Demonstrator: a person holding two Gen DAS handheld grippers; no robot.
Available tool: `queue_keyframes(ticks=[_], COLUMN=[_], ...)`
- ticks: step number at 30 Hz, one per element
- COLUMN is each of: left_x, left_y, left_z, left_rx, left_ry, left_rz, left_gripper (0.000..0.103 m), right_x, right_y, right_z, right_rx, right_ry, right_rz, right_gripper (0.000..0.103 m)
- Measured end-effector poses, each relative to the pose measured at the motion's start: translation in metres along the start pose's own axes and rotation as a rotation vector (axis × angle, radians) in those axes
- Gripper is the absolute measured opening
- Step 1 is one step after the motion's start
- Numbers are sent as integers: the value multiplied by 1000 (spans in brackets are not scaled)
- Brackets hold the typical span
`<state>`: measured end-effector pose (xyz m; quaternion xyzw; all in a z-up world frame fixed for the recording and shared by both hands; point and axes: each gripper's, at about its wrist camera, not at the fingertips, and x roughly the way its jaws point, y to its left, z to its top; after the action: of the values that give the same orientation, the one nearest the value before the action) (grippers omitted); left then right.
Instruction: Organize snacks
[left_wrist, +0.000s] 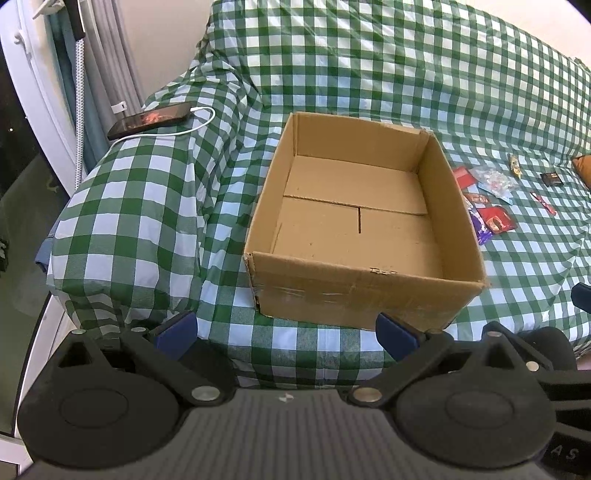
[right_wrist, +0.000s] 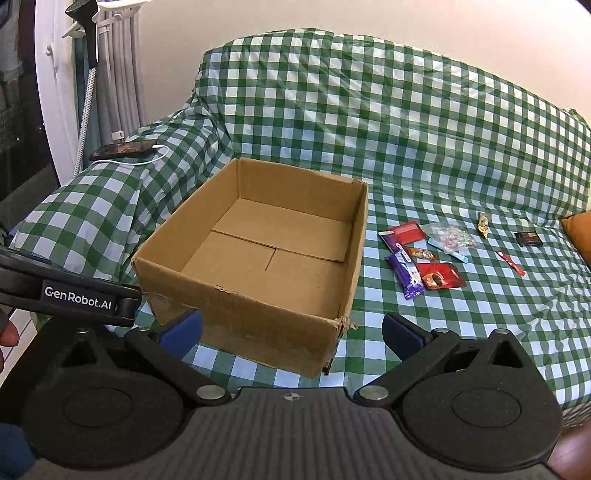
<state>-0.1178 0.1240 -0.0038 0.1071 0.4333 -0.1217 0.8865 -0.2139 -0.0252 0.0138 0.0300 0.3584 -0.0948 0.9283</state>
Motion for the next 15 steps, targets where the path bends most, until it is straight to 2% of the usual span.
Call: queue_keyframes(ticks=[4, 9, 15], left_x=[-2, -3, -2], left_y=[0, 1, 1], left_z=[-2, -3, -3], left_rx=[-2, -4, -2], left_ry=[-5, -4, 1], left_rz=[-1, 1, 3], left_gripper=[103, 103, 103], right_x=[-7, -9, 0], right_y=[-1, -1, 7], right_z=[-3, -1, -6], right_rx=[18, 20, -31], right_ry=[-38, -33, -1], right_rz=[36, 39, -40], right_gripper=[103, 103, 103])
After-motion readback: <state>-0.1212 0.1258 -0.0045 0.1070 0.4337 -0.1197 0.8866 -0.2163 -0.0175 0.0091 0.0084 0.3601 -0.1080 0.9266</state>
